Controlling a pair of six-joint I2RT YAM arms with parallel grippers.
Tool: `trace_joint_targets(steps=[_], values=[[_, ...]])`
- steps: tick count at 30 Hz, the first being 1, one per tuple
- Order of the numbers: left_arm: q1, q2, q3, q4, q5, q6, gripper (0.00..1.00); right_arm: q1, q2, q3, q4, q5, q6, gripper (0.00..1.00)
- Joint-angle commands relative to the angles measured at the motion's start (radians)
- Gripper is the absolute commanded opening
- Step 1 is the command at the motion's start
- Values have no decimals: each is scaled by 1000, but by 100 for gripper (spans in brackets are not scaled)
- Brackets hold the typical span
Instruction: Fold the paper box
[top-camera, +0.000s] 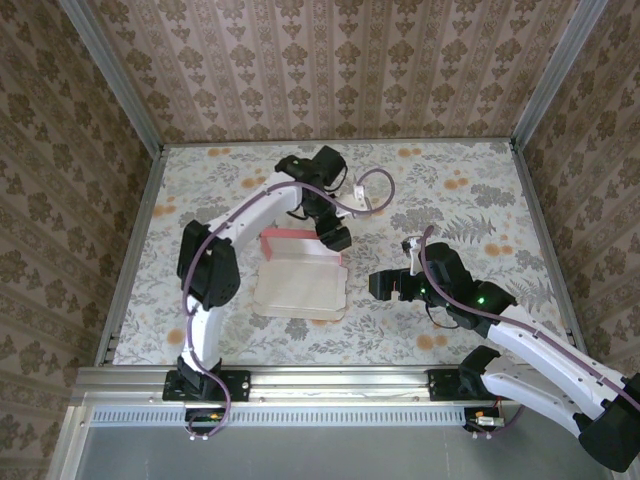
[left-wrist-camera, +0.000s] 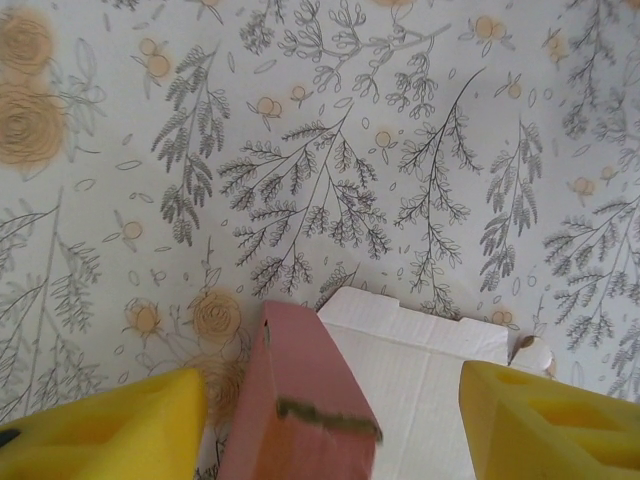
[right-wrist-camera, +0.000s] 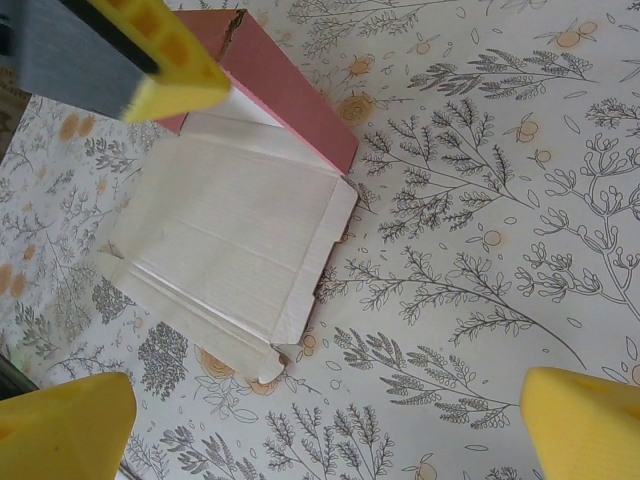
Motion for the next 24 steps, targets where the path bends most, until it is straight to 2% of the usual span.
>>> trace_joint_targets(steps=[1, 7, 24], values=[[-11, 30, 47, -64, -12, 65, 64, -5, -1, -2, 3, -7, 2, 100], [-20, 55, 53, -82, -9, 99, 54, -8, -1, -6, -1, -7, 4, 100], [-27, 98, 55, -73, -87, 133, 51, -10, -6, -1, -14, -2, 2, 100]])
